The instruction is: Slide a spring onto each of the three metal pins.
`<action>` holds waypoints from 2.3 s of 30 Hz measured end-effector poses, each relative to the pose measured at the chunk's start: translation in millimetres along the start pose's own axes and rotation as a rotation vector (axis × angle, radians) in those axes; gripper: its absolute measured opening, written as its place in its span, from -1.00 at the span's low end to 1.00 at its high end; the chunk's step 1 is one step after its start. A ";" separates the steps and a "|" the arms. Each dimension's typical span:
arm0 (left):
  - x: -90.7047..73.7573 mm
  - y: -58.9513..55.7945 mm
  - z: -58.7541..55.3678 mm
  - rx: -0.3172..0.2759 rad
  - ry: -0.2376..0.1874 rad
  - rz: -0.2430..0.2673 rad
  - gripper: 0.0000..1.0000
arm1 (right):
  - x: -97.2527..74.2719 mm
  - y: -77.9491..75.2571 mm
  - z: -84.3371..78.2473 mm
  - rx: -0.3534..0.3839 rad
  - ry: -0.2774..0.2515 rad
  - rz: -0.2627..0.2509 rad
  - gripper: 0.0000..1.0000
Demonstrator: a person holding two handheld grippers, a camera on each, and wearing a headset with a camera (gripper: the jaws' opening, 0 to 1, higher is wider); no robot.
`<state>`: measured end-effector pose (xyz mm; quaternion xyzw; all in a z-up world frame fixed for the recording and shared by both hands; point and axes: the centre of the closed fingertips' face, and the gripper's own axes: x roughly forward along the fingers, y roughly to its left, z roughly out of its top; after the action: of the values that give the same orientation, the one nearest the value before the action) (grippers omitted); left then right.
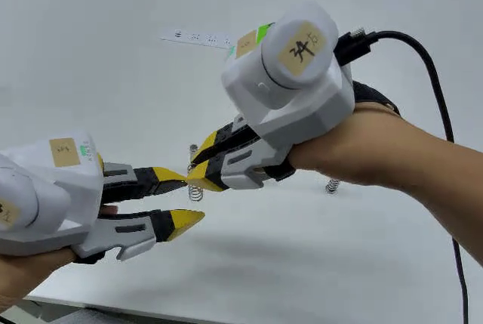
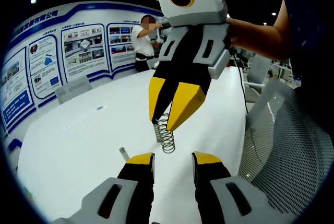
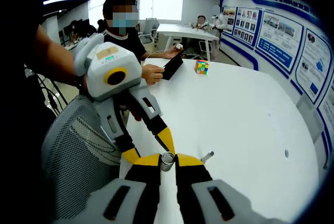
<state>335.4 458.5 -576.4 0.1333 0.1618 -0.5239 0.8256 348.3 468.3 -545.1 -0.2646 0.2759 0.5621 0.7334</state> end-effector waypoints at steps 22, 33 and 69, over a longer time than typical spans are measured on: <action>-15.2 6.6 8.7 -0.112 -0.069 0.088 0.11 | 25.9 -80.8 8.4 0.085 -0.042 -0.135 -0.77; -13.8 5.2 9.4 -0.130 -0.081 0.096 0.23 | 47.5 -89.8 -3.4 0.117 -0.012 -0.128 -0.77; -11.7 5.7 2.0 -0.155 -0.056 0.106 0.45 | 69.4 -81.8 -34.6 0.158 0.026 -0.139 -0.77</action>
<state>336.2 469.7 -569.5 0.0625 0.1714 -0.4690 0.8642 438.9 472.6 -612.0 -0.2318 0.3097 0.4831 0.7855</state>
